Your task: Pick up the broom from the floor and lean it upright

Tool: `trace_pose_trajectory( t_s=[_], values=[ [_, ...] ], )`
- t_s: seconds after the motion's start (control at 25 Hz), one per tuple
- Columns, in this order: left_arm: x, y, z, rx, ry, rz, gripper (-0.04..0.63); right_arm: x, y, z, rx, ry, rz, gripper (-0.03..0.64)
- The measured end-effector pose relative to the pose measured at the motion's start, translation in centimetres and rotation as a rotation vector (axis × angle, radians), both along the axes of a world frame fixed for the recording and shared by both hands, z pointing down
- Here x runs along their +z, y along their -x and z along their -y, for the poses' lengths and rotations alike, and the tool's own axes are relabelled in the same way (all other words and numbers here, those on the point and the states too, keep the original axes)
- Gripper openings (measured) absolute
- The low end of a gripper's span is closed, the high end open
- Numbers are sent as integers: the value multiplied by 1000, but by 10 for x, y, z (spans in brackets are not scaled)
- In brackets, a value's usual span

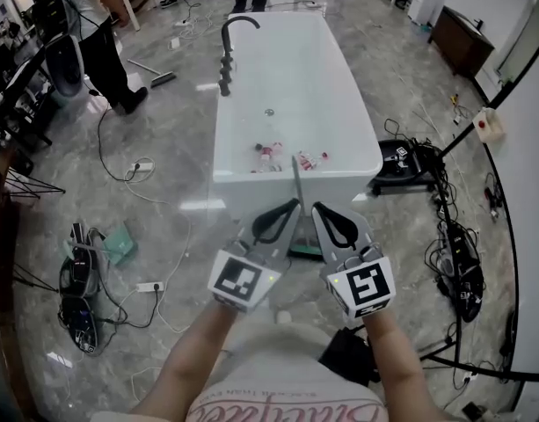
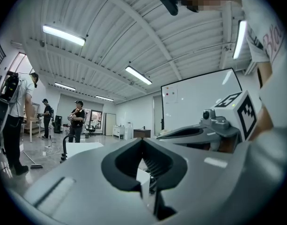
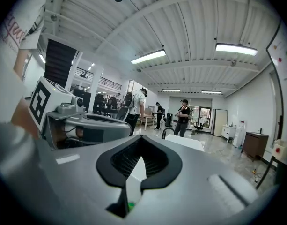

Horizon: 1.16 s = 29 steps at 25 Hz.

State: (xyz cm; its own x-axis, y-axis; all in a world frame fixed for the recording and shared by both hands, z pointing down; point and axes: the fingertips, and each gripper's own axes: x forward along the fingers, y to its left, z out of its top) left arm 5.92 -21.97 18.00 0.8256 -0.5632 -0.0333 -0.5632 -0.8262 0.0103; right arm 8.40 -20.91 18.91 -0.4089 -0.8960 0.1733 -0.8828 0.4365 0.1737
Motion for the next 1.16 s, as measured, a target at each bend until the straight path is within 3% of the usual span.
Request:
trace_pose_trajectory(
  t_s=[0.32, 0.56, 1.16],
  values=[
    [-20, 4, -3, 12, 4, -26, -2, -23, 3, -4, 27, -7, 101, 2],
    [-28, 5, 6, -11, 17, -1, -2, -39, 1, -2, 42, -45, 65, 2],
    [-35, 0, 6, 7, 35, -32, -2, -40, -1, -5, 61, -49, 67, 2]
  ],
)
